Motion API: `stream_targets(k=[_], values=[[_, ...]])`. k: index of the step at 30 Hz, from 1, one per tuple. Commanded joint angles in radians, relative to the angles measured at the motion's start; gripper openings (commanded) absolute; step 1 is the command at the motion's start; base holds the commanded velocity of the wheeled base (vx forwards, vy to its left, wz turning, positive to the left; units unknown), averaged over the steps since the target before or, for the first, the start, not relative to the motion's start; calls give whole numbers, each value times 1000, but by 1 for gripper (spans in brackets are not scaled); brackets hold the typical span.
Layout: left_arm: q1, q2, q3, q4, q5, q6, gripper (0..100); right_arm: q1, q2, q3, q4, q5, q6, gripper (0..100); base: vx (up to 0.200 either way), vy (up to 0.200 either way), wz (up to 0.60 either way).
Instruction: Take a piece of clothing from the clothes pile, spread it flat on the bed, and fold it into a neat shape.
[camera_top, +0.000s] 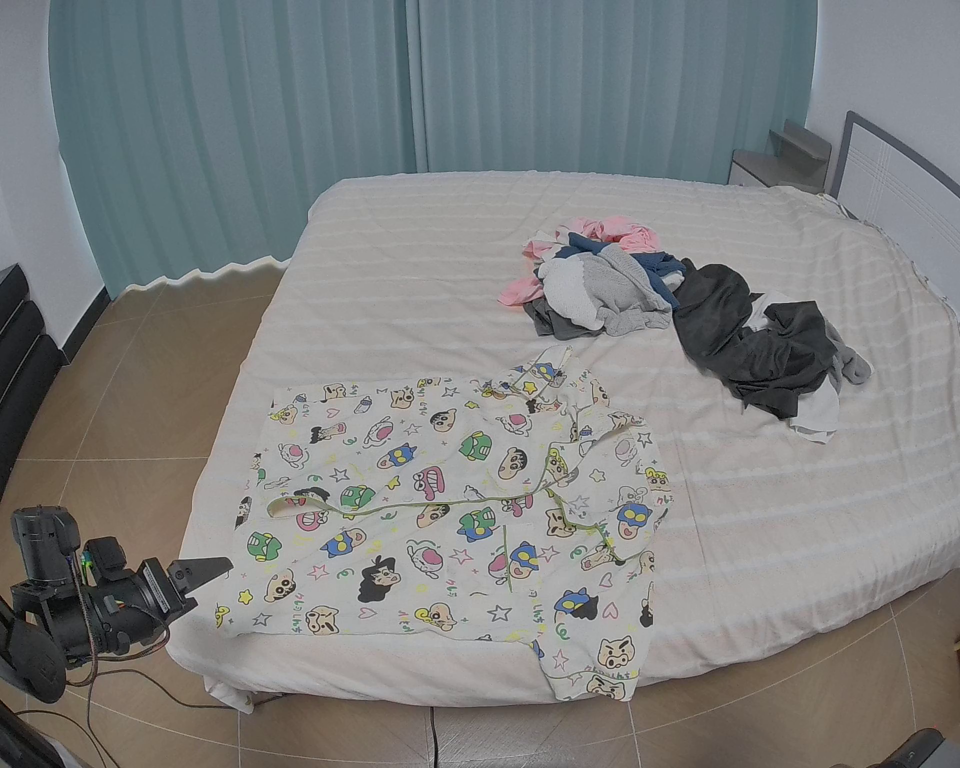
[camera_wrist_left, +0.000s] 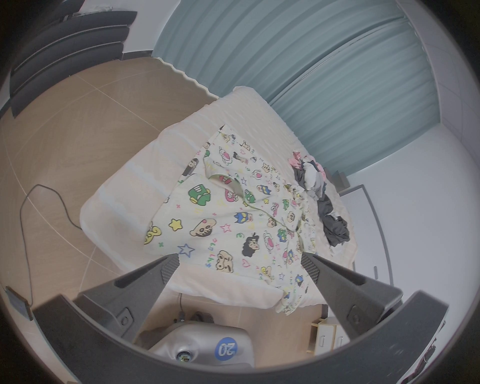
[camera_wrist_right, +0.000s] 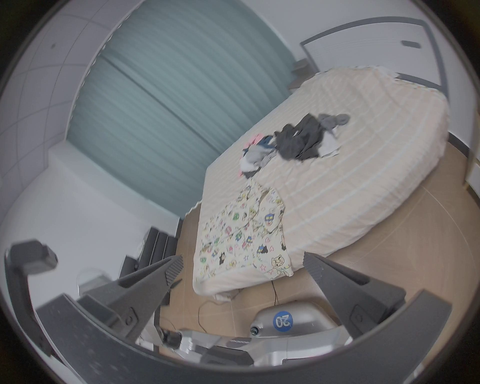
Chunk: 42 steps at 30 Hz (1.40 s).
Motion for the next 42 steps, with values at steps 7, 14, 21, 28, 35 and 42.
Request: stream_targets(k=[7, 14, 21, 28, 35, 42], values=[[19, 352, -4, -1, 194, 204, 100, 72, 571, 674, -775, 310, -354, 100, 0, 0, 0], [-10, 468, -50, 5, 287, 197, 100, 127, 819, 640, -941, 301, -383, 100, 0, 0, 0], [-107, 515, -90, 7, 360, -22, 100, 132, 908, 643, -1031, 283, -359, 100, 0, 0, 0], [-154, 580, -213, 3, 485, -99, 100, 142, 964, 648, -1155, 283, -283, 100, 0, 0, 0], [-177, 587, -291, 3, 485, -174, 100, 144, 1043, 650, -1232, 283, -280, 100, 0, 0, 0], [-181, 598, -305, 3, 485, -175, 100, 155, 1146, 657, -1327, 281, -286, 100, 0, 0, 0]])
